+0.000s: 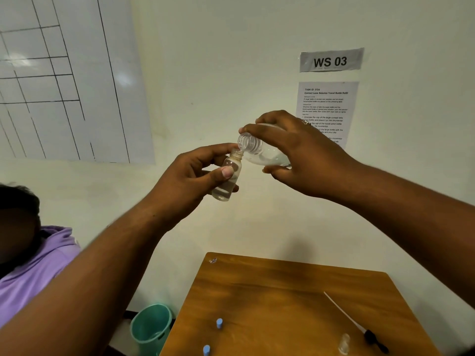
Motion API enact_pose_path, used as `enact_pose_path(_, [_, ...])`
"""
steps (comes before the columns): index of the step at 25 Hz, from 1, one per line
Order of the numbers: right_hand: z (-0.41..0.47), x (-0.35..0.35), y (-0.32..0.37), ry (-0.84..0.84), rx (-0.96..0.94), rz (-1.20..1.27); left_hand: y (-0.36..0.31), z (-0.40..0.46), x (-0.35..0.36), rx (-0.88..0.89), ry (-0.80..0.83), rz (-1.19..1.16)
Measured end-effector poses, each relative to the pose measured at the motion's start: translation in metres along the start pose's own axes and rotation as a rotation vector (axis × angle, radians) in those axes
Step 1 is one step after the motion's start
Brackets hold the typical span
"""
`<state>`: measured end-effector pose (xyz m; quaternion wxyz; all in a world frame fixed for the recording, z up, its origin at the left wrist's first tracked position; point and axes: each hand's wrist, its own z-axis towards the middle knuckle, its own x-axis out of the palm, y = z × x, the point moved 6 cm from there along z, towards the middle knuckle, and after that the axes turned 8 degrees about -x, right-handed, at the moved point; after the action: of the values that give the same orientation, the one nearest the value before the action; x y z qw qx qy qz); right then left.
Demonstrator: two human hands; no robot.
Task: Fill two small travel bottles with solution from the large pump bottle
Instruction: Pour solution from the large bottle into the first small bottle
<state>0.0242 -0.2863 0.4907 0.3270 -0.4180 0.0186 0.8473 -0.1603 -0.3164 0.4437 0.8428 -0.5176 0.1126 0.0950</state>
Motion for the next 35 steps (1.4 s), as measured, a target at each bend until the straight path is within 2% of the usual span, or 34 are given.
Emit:
enact_pose_path(10, [0.017,-0.006,0.000,0.005,-0.054,-0.123,0.001,0.008,-0.005,-0.014,-0.021,-0.011])
enact_pose_path(35, [0.022,-0.003,-0.008,0.031,-0.083,-0.222,0.011,0.018,0.003,-0.065,-0.020,-0.021])
